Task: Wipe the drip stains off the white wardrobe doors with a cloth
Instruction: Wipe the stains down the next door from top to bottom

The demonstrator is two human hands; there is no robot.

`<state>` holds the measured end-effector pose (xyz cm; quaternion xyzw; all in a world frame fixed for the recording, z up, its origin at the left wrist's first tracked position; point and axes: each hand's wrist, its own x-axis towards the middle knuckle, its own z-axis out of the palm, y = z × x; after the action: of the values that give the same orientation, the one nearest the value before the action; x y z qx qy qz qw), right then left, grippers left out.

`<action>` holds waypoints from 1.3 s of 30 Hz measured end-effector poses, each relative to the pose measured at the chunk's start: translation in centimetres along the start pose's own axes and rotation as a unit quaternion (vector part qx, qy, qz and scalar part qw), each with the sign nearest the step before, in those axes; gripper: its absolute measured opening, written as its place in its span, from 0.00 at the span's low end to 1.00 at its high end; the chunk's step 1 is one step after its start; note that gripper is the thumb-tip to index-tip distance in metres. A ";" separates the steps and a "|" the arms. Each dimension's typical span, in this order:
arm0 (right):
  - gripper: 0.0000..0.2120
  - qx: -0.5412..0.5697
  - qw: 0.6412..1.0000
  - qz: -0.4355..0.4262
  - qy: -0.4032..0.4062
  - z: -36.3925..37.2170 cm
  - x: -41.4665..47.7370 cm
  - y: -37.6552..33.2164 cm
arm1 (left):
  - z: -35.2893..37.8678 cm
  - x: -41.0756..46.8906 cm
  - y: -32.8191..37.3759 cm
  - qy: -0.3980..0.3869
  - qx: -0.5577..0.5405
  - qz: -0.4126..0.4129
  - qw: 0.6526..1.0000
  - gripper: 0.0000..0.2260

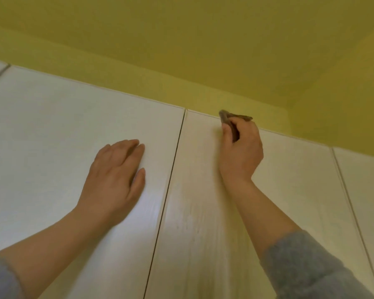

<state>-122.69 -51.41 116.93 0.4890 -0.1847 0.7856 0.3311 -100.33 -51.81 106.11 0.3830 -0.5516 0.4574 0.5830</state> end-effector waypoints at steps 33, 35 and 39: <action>0.09 -0.082 0.989 -0.045 -0.115 1.0 5.4 3.3 | 0.6 1.6 4.0 -0.002 -0.012 0.041 0.999 0.25; 0.09 -0.060 0.980 -0.066 -0.178 1.5 6.0 3.9 | 1.2 2.4 4.7 0.000 -0.007 0.067 0.998 0.25; 0.10 0.031 0.955 -0.178 -0.235 0.0 3.0 3.7 | 1.9 2.9 4.8 0.019 0.009 0.068 0.997 0.24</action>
<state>-126.16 -53.05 119.69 0.6945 -0.1426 0.5822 0.3980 -105.56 -51.93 108.94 0.3412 -0.5611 0.5079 0.5575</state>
